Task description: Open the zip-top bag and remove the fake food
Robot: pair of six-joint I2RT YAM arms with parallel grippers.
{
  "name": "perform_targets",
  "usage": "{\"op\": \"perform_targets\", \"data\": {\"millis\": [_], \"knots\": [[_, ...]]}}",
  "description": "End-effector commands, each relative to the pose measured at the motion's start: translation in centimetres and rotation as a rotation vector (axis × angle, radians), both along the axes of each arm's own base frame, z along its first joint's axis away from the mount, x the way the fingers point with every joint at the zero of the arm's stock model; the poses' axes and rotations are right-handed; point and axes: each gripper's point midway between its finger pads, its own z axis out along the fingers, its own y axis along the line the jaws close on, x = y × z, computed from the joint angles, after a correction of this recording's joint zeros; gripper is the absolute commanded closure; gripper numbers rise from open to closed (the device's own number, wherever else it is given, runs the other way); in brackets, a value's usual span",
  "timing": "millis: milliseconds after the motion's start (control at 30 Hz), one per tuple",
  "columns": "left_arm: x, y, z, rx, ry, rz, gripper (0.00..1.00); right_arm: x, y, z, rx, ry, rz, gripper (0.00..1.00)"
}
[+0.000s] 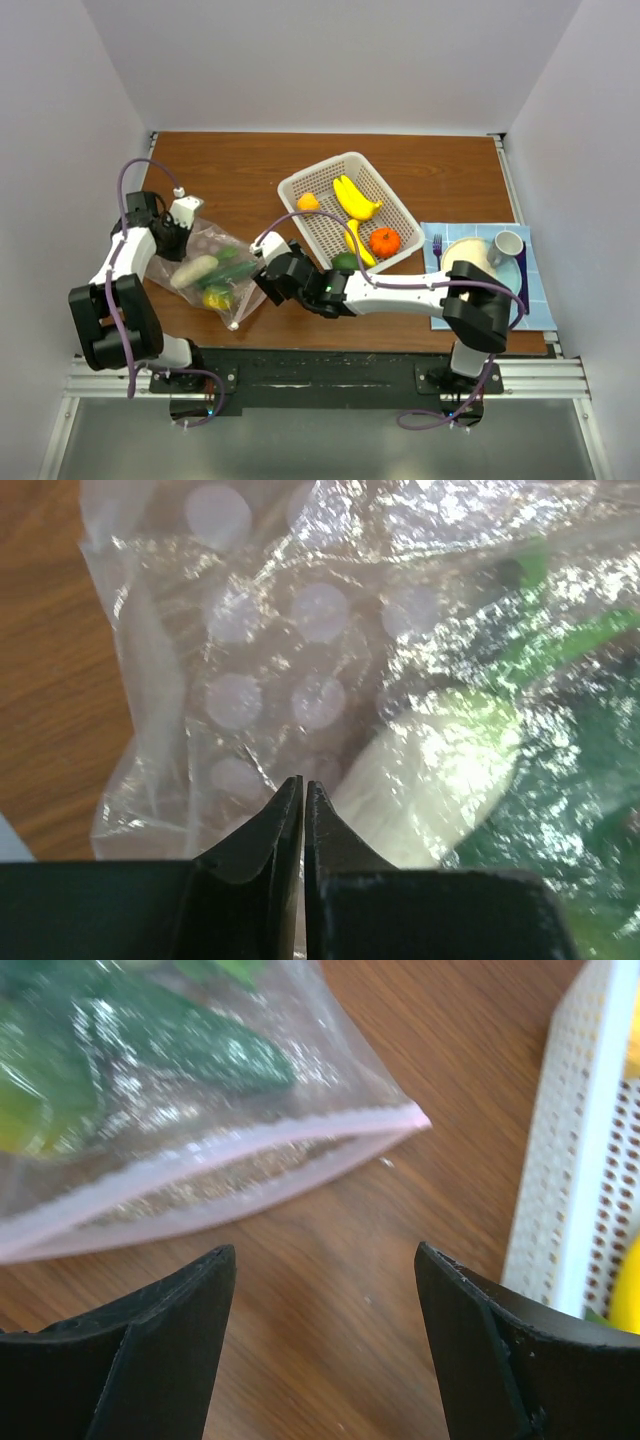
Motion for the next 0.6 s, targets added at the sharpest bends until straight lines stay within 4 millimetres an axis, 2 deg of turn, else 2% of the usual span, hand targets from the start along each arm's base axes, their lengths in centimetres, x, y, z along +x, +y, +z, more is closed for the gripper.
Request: {"op": "perform_targets", "data": {"millis": [0, 133, 167, 300, 400, 567], "knots": [[2.2, 0.4, -0.1, 0.106, -0.075, -0.012, 0.92, 0.6, 4.5, 2.3, 0.174, 0.002, 0.029, 0.24], [1.3, -0.8, -2.0, 0.113, -0.035, -0.035, 0.93, -0.3, 6.7, 0.1, 0.210, 0.067, 0.078, 0.24], [1.2, -0.9, -2.3, 0.114, -0.029, -0.035, 0.93, -0.4, 7.0, -1.2, 0.199, 0.088, 0.081, 0.24], [0.1, -1.3, -3.9, 0.124, 0.011, -0.043, 0.94, -0.8, 7.7, -3.4, 0.190, 0.129, 0.098, 0.22], [-0.3, -1.1, -4.4, 0.133, 0.029, -0.045, 0.95, -1.0, 7.8, -4.2, 0.184, 0.134, 0.104, 0.20], [-0.6, -1.2, -4.9, 0.131, 0.048, -0.045, 0.95, -1.0, 8.2, -3.6, 0.221, 0.128, 0.111, 0.17]]}}
